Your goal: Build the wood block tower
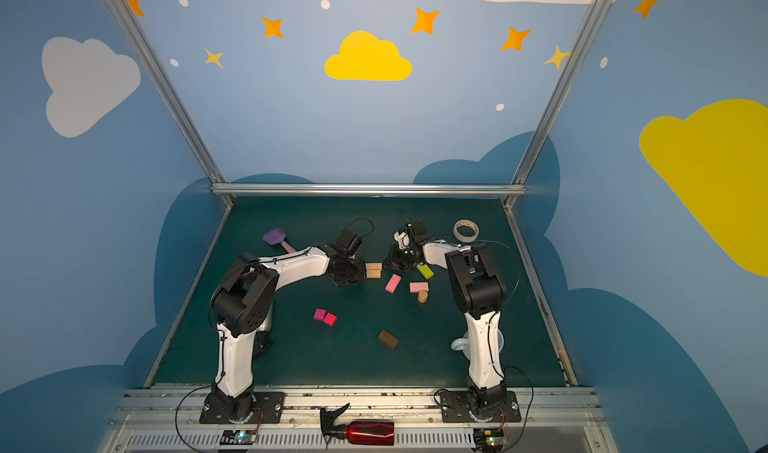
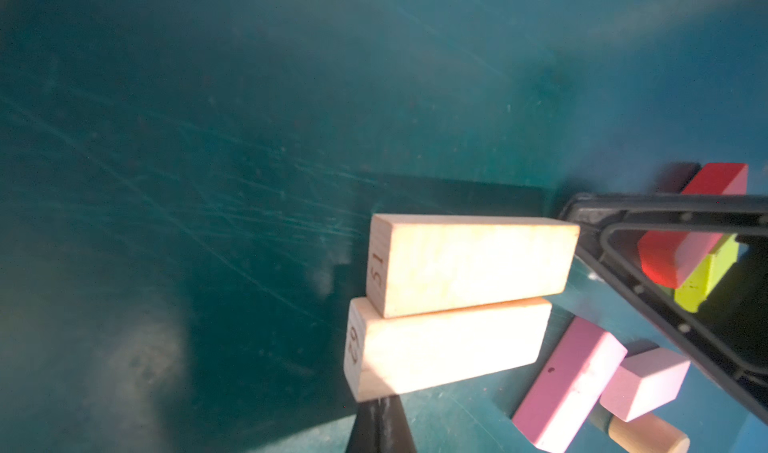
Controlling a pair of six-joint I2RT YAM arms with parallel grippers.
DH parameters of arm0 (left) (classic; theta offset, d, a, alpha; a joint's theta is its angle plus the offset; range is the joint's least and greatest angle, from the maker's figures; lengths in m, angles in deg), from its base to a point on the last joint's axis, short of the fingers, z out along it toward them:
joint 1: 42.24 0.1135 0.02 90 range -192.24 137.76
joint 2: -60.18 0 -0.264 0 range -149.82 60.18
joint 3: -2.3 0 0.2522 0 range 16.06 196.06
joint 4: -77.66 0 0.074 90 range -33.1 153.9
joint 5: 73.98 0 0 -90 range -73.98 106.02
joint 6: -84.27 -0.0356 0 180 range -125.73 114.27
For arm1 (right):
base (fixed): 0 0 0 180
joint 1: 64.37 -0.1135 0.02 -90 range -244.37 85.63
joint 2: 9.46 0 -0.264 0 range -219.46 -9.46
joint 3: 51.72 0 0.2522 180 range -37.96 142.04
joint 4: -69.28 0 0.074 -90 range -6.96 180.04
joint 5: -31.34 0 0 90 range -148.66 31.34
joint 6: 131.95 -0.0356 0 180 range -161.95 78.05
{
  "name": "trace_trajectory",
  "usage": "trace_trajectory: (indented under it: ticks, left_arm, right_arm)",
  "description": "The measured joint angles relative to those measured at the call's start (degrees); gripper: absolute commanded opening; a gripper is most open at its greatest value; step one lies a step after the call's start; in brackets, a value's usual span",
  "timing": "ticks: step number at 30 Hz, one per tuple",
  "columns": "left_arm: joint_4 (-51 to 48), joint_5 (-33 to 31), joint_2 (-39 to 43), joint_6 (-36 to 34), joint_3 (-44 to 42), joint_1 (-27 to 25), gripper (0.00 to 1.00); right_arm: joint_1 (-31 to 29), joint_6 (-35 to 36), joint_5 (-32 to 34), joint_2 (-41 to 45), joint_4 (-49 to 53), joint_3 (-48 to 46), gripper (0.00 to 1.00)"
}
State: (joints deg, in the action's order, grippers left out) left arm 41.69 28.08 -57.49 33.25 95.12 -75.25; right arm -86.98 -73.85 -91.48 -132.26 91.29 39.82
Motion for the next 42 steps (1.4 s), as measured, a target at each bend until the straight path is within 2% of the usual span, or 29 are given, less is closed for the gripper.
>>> trace_trajectory:
  ticks: [30, 36, 42]
  left_arm:
    - [0.1, 0.2, 0.5, 0.0, -0.5, -0.1, 0.04]
    - [-1.4, -0.9, 4.6, -0.3, -2.9, -0.4, 0.04]
    - [-2.3, -2.3, 12.7, -1.3, -3.8, -0.8, 0.05]
  right_arm:
    - [-0.8, -0.3, 0.2, 0.1, 0.2, 0.0, 0.0]
    - [-0.4, -0.2, 0.9, 0.7, 2.5, 0.3, 0.0]
    - [0.3, 0.4, 2.6, 2.0, 6.4, 1.1, 0.0]
